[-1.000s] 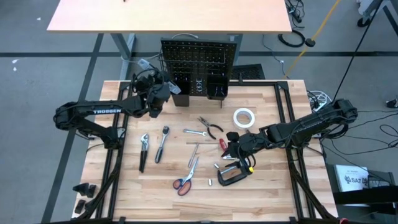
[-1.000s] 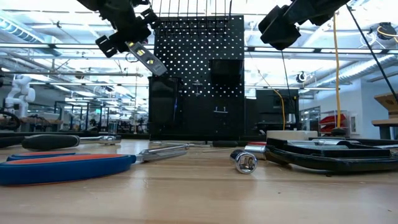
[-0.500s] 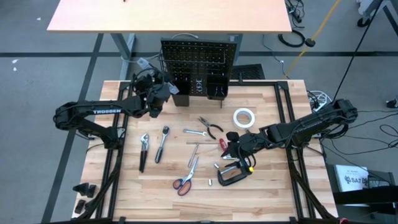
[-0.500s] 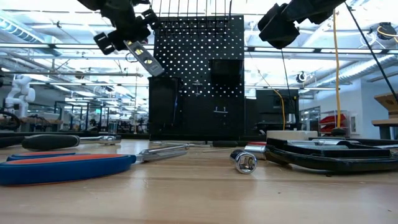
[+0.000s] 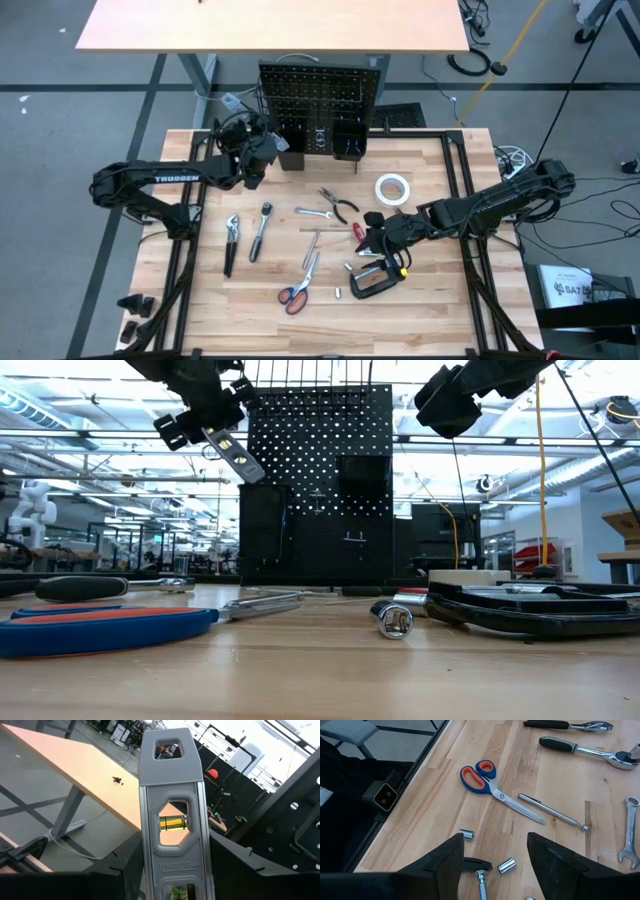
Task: Hang tools onto peg board
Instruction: Put the gray spirit level into the left black bin on the peg board
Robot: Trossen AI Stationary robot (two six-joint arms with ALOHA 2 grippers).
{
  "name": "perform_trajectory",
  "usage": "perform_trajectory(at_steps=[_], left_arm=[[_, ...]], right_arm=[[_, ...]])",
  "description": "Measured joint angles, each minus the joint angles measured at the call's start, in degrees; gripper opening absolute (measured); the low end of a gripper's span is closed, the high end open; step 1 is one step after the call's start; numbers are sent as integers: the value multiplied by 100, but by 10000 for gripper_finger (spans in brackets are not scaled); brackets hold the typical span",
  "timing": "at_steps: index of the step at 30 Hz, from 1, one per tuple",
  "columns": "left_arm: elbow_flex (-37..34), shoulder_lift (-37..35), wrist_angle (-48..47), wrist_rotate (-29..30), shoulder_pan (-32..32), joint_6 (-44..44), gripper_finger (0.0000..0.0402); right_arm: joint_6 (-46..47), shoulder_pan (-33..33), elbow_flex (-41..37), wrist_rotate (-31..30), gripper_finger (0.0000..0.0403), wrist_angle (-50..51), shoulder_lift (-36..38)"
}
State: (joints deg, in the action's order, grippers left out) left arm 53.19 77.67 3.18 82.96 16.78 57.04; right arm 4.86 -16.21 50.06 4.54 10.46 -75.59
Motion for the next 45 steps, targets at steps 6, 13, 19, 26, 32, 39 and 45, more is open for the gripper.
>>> perform_trajectory(at_steps=[6,13,19,26,32,39,45], left_arm=[[0,46,86,24,4,15,194],[-1,94,92,126,11,-15,194],[-6,96,119,158,82,-17,194],[-7,96,96,224,122,-37,194],[-9,96,83,276,122,-42,194],[-11,96,49,278,122,66,194],[-11,96,-68,284,122,116,194]], right_arm=[[-24,0,0,0,212,-2,0],[-85,0,0,0,212,-35,2],[-105,0,0,1,212,-211,2],[-107,0,0,2,212,-216,2],[-107,0,0,2,212,-216,2],[-107,0,0,2,212,-214,2],[-103,-4,0,-148,212,-210,2]])
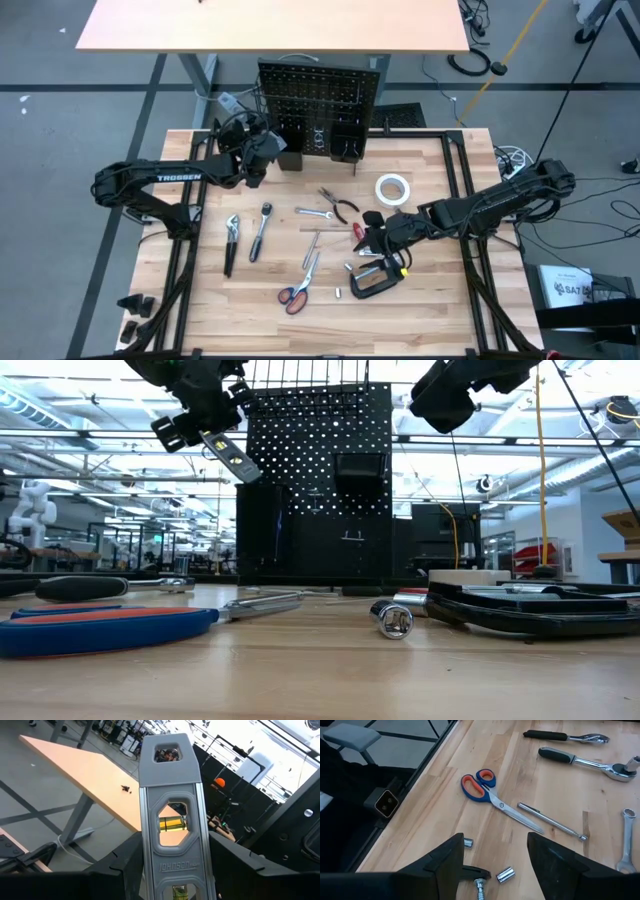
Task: Hang tools onto peg board
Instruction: Put the gray spirit level into the left black bin on the peg board
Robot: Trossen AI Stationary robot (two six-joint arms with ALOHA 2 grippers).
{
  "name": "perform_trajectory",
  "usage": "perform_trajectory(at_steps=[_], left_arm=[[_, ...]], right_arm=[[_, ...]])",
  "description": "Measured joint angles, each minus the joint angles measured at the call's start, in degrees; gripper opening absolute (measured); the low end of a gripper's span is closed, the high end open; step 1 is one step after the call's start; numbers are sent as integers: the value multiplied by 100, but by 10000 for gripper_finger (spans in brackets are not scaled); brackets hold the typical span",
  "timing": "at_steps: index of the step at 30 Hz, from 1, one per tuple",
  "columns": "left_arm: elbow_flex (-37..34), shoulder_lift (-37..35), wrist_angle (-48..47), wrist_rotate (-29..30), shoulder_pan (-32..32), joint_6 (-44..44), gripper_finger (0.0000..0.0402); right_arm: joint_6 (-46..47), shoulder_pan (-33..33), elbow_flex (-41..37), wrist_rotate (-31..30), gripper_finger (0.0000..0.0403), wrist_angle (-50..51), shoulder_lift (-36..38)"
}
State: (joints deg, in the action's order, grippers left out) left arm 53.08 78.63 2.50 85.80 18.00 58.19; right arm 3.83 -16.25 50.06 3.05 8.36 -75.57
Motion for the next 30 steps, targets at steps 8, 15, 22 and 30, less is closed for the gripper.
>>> perform_trajectory(at_steps=[8,15,22,30], left_arm=[[0,-2,-196,44,0,30,194],[0,-2,-195,48,0,-9,194],[0,0,-175,46,0,-9,194],[0,0,-153,45,0,-10,194]], right_arm=[[276,56,-4,-2141,212,764,662],[-518,355,-202,-3669,203,1145,1897],[-1285,1576,-1228,-3257,158,-310,2972],[-989,3684,-2300,-1651,124,-2841,2854]])
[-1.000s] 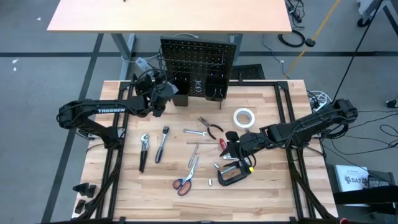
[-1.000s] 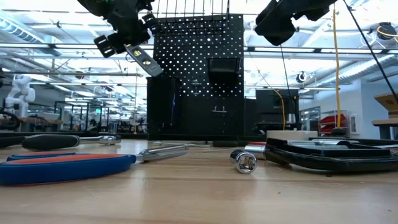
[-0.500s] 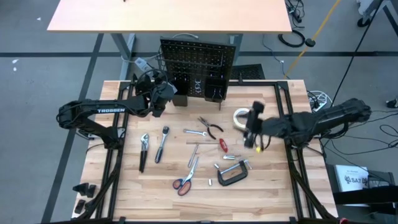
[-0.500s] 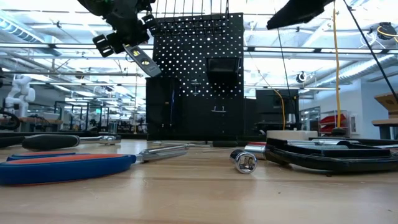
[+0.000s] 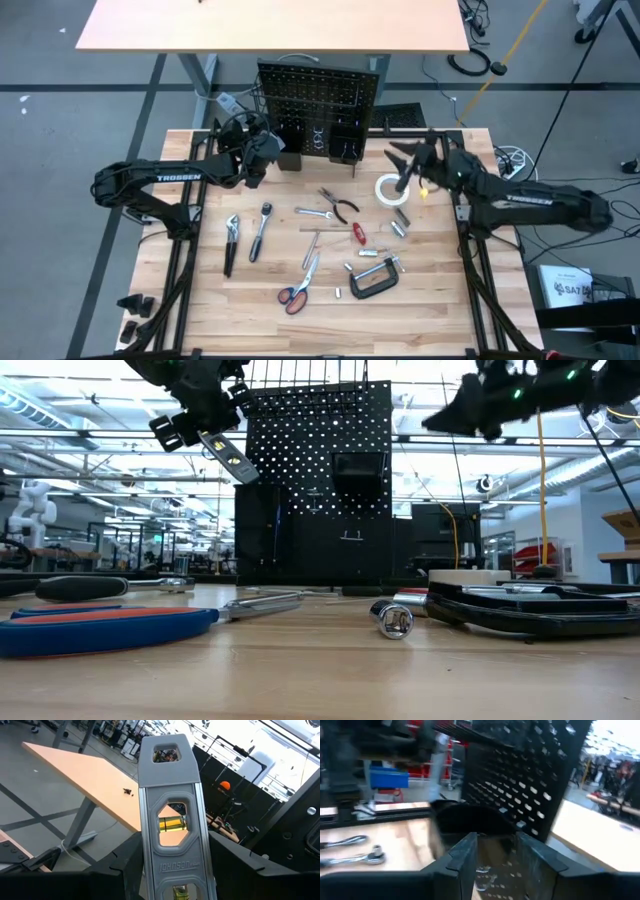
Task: Hang tools onto peg board
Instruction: Put the gray spirit level into the left black bin on the peg board
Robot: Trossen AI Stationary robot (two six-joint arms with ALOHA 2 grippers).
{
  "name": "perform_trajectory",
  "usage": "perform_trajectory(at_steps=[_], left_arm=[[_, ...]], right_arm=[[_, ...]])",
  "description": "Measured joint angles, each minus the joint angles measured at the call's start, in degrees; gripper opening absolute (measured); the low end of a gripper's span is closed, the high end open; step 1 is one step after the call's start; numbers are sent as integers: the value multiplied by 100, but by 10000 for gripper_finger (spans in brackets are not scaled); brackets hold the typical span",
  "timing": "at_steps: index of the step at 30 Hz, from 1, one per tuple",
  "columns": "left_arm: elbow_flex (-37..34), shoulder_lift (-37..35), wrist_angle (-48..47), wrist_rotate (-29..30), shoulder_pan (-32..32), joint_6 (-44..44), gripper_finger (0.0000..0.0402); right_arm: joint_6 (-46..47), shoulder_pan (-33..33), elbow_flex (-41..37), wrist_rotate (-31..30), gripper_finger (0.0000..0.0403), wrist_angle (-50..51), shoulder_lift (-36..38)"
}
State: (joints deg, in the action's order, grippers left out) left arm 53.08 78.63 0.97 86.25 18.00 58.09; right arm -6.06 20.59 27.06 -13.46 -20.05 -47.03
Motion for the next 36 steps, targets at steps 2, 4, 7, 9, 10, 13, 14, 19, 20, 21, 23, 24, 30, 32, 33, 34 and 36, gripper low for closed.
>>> perform_trajectory(at_steps=[2,4,7,9,10,13,14,19,20,21,23,24,30,32,33,34,36], left_arm=[[0,0,2,3,0,1,194],[0,0,16,23,0,-1,194],[-2,4,38,89,-2,15,194],[-2,4,29,125,-2,97,194],[-4,5,39,183,-2,104,194],[-11,11,73,313,-2,121,194],[-11,11,95,320,0,117,194],[-11,11,124,340,49,255,194],[-11,11,132,343,55,275,194],[-11,11,136,343,57,289,194],[-11,11,129,342,55,384,194],[-11,11,125,344,55,413,194],[-13,13,131,350,28,455,194],[-13,11,130,350,26,539,194],[-13,13,125,350,27,568,194],[-13,11,127,353,28,567,194],[-13,11,127,363,28,496,194]], right_arm=[[270,554,-12,566,121,-157,-198],[489,983,-12,1370,120,-395,-414],[553,1352,-10,1982,120,-794,-737],[391,1494,-10,1986,120,-1083,-915],[259,1554,-10,1987,120,-1228,-989],[-76,1750,-4,2101,120,-1618,-1184],[-106,1850,11,2272,120,-1694,-1234],[190,2424,306,3432,120,-1884,-1631],[217,2493,362,3557,120,-1885,-1710],[220,2543,406,3620,120,-1885,-1789],[168,2601,455,3617,120,-1921,-1940],[124,2615,455,3614,120,-1964,-2005],[49,2628,458,3614,120,-2280,-2192],[45,2628,458,3614,120,-2338,-2194],[45,2628,460,3612,120,-2352,-2193],[46,2628,460,3614,120,-2350,-2192],[52,2628,460,3614,120,-2350,-2192]])
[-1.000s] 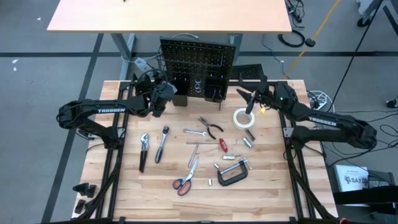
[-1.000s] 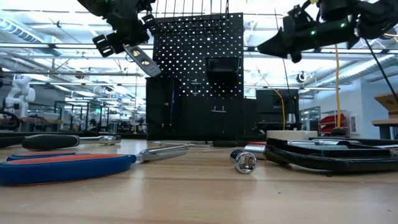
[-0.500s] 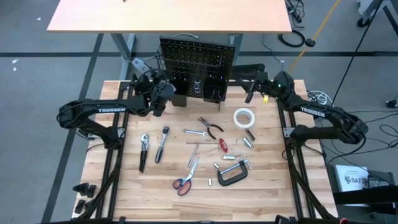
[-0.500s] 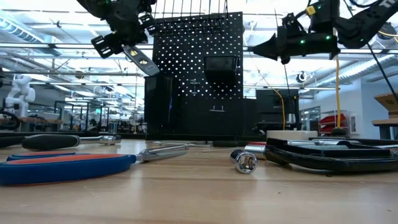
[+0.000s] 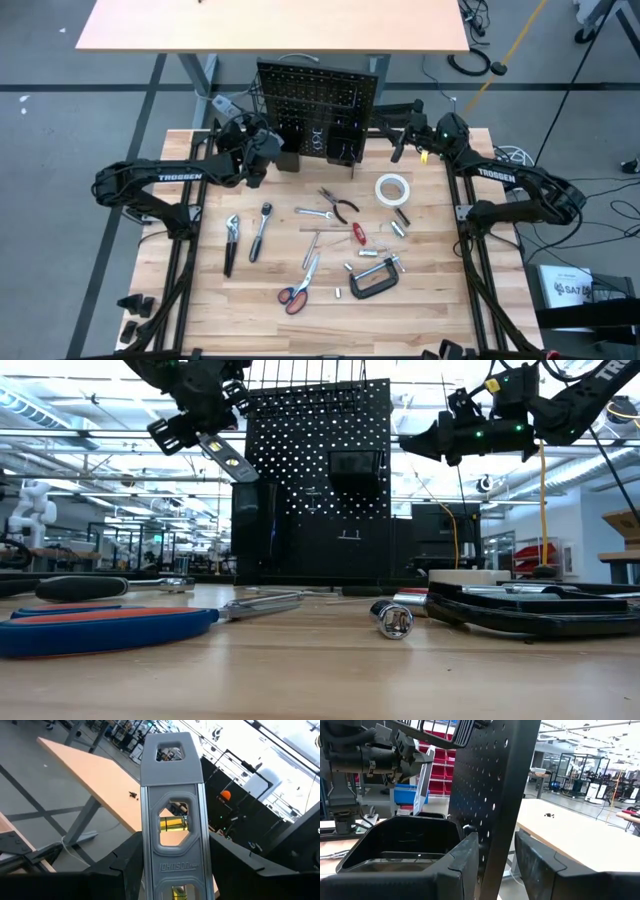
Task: Hang tools onto peg board
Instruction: Put the gray spirit level into the left black bin on the peg board
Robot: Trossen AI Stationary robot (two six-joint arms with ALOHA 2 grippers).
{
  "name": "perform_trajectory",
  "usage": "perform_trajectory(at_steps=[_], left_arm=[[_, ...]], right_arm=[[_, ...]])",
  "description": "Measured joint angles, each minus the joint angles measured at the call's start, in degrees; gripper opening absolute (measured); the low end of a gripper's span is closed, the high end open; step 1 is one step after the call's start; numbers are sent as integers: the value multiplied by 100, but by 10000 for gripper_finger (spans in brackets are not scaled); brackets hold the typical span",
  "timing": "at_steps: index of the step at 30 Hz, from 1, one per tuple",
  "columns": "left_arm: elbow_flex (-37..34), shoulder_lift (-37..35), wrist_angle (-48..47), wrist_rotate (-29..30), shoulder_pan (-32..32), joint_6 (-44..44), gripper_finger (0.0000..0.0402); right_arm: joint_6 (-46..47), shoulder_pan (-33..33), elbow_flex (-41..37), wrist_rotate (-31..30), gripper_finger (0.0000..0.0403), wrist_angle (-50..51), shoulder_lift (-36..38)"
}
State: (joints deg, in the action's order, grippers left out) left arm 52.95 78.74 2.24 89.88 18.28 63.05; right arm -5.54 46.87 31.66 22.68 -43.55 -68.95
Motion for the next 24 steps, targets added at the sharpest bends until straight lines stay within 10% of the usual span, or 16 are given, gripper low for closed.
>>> perform_trajectory(at_steps=[24], left_arm=[[7,273,37,-273,39,-516,194]], right_arm=[[35,-7,0,178,120,160,2]])
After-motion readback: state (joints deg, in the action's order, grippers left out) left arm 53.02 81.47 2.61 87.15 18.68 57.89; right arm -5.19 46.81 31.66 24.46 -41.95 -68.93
